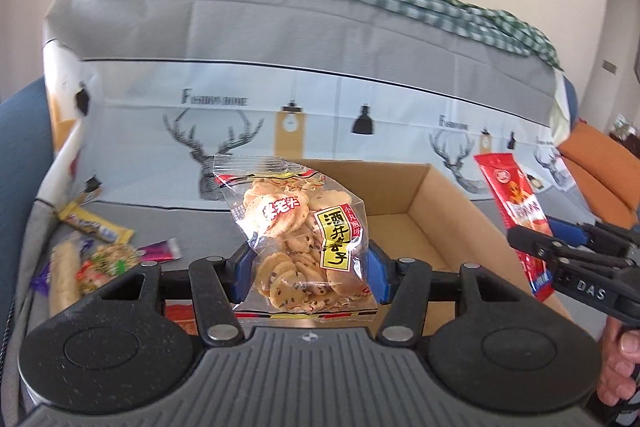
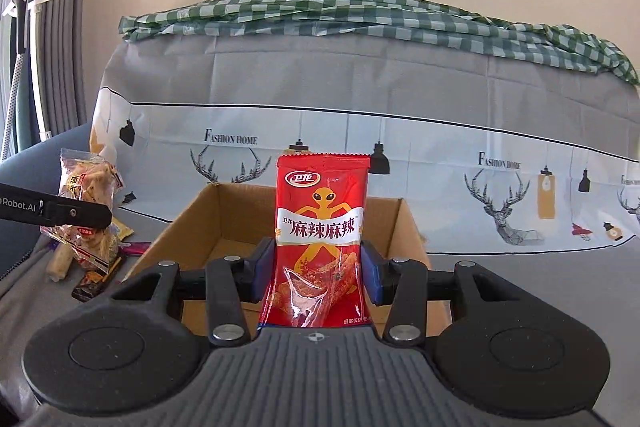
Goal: Organize snacks
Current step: 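Lift both held snacks and carry them over the cardboard box, then open both grippers to drop the snacks into the box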
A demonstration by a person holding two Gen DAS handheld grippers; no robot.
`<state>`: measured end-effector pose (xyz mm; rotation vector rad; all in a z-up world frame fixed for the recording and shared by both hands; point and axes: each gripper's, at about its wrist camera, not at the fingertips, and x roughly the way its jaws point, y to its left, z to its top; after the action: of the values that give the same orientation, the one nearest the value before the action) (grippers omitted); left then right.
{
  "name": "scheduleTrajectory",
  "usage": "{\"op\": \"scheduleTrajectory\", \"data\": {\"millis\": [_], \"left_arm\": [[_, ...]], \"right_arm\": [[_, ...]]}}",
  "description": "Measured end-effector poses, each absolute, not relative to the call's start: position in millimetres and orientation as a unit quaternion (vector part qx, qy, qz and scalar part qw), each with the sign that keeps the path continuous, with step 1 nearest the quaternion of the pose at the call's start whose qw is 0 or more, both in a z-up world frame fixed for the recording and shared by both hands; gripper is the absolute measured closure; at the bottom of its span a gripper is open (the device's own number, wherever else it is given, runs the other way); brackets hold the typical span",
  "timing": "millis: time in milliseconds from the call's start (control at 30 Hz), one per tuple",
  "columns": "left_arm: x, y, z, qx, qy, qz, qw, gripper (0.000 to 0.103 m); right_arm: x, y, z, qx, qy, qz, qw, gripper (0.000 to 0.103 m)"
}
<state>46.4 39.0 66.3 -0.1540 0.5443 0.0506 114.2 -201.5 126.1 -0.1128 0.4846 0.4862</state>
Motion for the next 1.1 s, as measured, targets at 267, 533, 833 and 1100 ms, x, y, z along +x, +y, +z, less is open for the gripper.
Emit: {"op": "scheduleTrajectory", "data": {"millis": [267,533,833,1100], "left_arm": [[53,8,58,-0.027,0.255,-0.013,0.966,0.043],[52,4,54,-0.019,0.253,-0.025,0.967,0.042],[53,19,53,-0.069,0.265,-0.013,0.962,0.043],[53,13,52,-0.061,0.259,-0.028,0.963,0.043]], "right_arm": [[120,-220,124,-0.047,0.241,0.216,0.945,0.056],[119,-220,124,-0.047,0.239,0.215,0.946,0.055],[118,-219,123,-0.052,0.241,0.215,0.945,0.055],[119,-218,124,-0.053,0.239,0.215,0.945,0.056]]}}
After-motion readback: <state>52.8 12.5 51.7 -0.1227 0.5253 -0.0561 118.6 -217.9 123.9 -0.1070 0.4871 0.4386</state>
